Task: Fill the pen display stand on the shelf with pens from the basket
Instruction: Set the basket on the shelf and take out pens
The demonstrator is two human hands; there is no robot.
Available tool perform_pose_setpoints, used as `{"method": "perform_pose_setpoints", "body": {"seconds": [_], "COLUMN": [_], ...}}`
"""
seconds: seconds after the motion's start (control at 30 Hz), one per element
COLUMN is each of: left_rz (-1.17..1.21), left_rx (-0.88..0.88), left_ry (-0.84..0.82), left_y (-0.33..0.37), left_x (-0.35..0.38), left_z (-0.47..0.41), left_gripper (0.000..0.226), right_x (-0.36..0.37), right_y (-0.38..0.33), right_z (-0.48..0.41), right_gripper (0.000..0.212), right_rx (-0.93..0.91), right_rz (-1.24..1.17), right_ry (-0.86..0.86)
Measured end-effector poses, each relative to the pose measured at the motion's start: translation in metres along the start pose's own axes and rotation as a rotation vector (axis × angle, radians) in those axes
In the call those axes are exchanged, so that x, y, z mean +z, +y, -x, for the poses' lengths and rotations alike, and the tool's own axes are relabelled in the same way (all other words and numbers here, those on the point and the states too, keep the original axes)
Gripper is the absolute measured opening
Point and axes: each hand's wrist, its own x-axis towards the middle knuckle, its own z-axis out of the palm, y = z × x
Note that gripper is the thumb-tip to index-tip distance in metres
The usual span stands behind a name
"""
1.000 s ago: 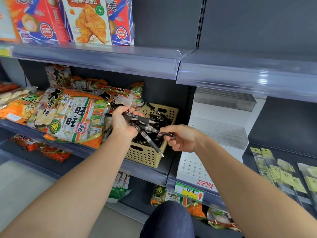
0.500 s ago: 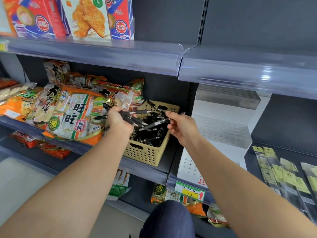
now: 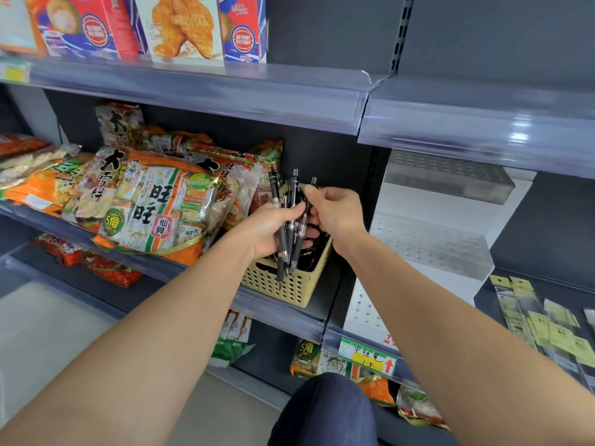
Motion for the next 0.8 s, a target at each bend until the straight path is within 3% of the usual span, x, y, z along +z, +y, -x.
{"method": "perform_pose_setpoints", "body": {"seconds": [0.17,0.33,0.47,0.6,0.8], "left_rz": [-0.007,0.042,0.081,0.09,0.132], "left_rx": [0.039,0.037,0.059,0.048,0.019], "left_ry": [0.072,0.092,0.137,0.158,0.204], "left_y": [-0.007,-0.011,-0.011,-0.013,-0.03], "left_x": [-0.006,-0.011,-0.019,-0.026,-0.053], "left_z": [-0.003,-0.002,0.003,0.015,0.036], "left_gripper": [0.017,0.02,0.034,0.015,0.016], "right_x": [0.0,0.006,0.009,0.019,0.043], "right_y": [0.001,0.006,0.011,0.016,0.021], "right_z": [0.004,0.01,0.017,0.027,0.047], "right_gripper": [0.015,0.019,0.014,0.008,0.015], "right_rx": [0.019,0.053,0.094,0.105,0.138], "right_rz": [-0.021,-0.03,-0.019,-0.045,-0.095], "right_ry": [-0.066,-0.063,-0.129,-0.253,-0.394]}}
